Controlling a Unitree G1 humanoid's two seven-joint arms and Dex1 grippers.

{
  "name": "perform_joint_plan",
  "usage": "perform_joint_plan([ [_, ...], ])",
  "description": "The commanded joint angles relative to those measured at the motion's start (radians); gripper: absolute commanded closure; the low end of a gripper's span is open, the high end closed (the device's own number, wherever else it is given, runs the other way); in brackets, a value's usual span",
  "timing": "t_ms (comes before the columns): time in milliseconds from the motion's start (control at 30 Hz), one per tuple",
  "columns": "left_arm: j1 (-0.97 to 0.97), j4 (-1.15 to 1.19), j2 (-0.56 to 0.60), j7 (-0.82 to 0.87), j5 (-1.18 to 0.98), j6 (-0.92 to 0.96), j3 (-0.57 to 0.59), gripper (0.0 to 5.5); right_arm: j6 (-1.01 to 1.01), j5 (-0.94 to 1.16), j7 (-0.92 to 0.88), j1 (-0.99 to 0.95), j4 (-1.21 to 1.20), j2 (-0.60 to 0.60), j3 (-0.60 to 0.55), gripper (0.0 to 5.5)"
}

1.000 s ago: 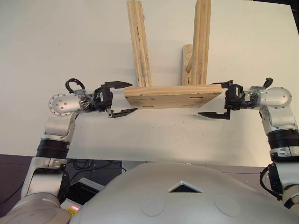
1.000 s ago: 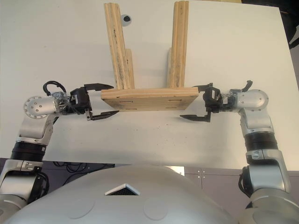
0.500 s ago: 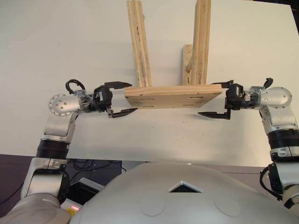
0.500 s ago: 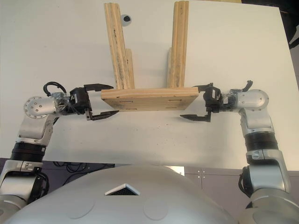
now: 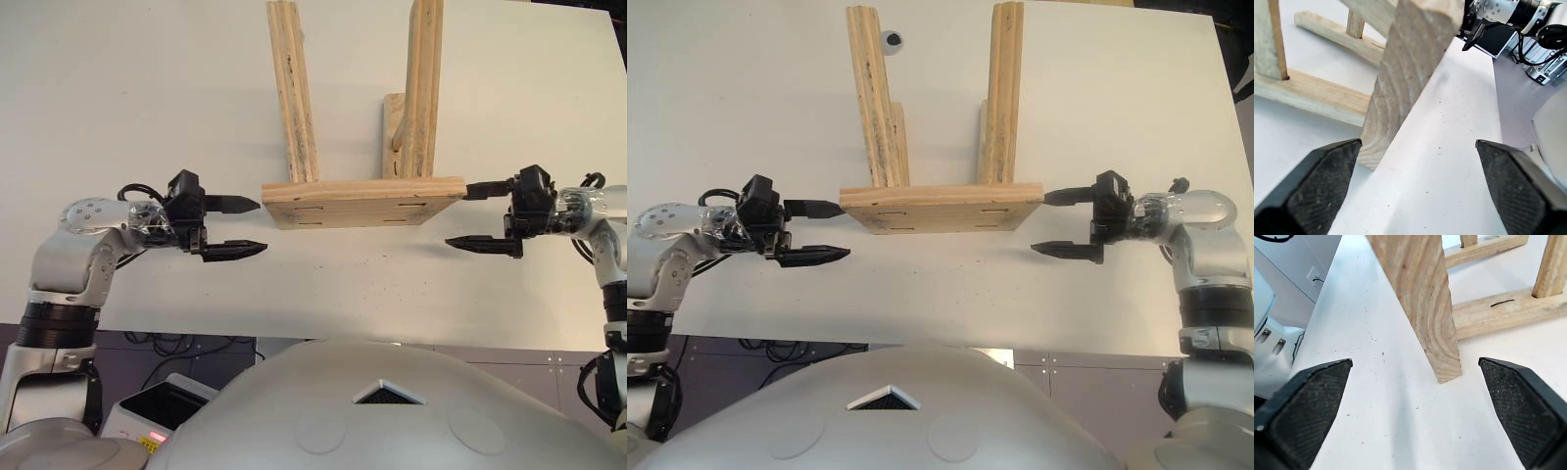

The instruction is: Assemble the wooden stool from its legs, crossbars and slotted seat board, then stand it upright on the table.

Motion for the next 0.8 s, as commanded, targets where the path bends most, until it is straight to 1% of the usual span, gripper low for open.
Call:
perform_joint_plan([
  [33,-0.007,-0.016,-0.001,0.024,0.014,-0.01,0.022,1.19,-0.036,-0.02,-0.023,0.0,-0.011,-0.011,-0.024,0.74],
  [133,0.03,0.053,-0.043,0.074,0.216,-0.404,0.018,1.19,-0.413,-0.156,-0.105,-0.025,0.11,0.028,-0.033,0.74],
  [167,0.036,0.1,-0.056,0.092,0.281,-0.558,0.02,1.19,-0.552,-0.198,-0.142,-0.039,0.172,0.039,-0.038,0.74],
  [200,0.034,0.167,-0.066,0.131,0.369,-0.767,0.024,1.19,-0.72,-0.259,-0.206,-0.057,0.241,0.044,-0.042,0.74],
  [267,0.017,0.289,-0.076,0.188,0.479,-1.055,0.029,1.19,-0.946,-0.344,-0.291,-0.083,0.351,0.037,-0.04,0.74],
  [300,0.006,0.342,-0.076,0.211,0.513,-1.148,0.03,1.19,-1.024,-0.374,-0.321,-0.094,0.398,0.029,-0.035,0.74],
  [333,-0.019,0.412,-0.068,0.266,0.585,-1.279,0.037,1.19,-1.12,-0.434,-0.385,-0.112,0.453,0.015,-0.035,0.74],
  [367,-0.054,0.49,-0.058,0.341,0.687,-1.443,0.059,1.19,-1.245,-0.545,-0.489,-0.135,0.505,-0.005,-0.046,0.74],
  [400,-0.089,0.554,-0.058,0.398,0.786,-1.608,0.099,1.19,-1.358,-0.661,-0.593,-0.157,0.541,-0.019,-0.071,0.74],
  [433,-0.133,0.625,-0.074,0.375,0.832,-1.811,0.159,1.19,-1.488,-0.75,-0.643,-0.18,0.57,-0.019,-0.128,0.74],
  [467,-0.163,0.657,-0.085,0.348,0.868,-1.959,0.203,1.19,-1.628,-0.779,-0.605,-0.196,0.583,0.0,-0.201,0.74],
  [500,-0.179,0.665,-0.085,0.349,0.913,-2.043,0.225,1.19,-1.714,-0.82,-0.599,-0.205,0.584,0.014,-0.257,0.74],
  [567,-0.188,0.617,-0.074,0.43,1.029,-2.086,0.235,1.19,-1.776,-0.922,-0.673,-0.201,0.542,0.026,-0.317,0.74],
  [667,-0.2,0.556,-0.075,0.602,1.207,-2.086,0.261,1.19,-1.776,-1.099,-0.865,-0.195,0.484,0.036,-0.366,0.74],
  [700,-0.204,0.537,-0.076,0.684,1.287,-2.086,0.27,1.19,-1.776,-1.18,-0.957,-0.191,0.459,0.042,-0.39,0.74],
  [733,-0.207,0.517,-0.074,0.779,1.379,-2.086,0.278,1.19,-1.623,-1.415,-1.343,-0.177,0.393,-0.031,-0.248,0.74],
  [767,-0.209,0.498,-0.07,0.879,1.473,-2.086,0.281,1.19,-1.486,-1.61,-1.67,-0.171,0.352,-0.091,-0.12,0.74],
  [800,-0.21,0.483,-0.067,0.973,1.559,-2.086,0.284,1.19,-1.369,-1.765,-1.934,-0.172,0.331,-0.139,-0.002,0.74],
])
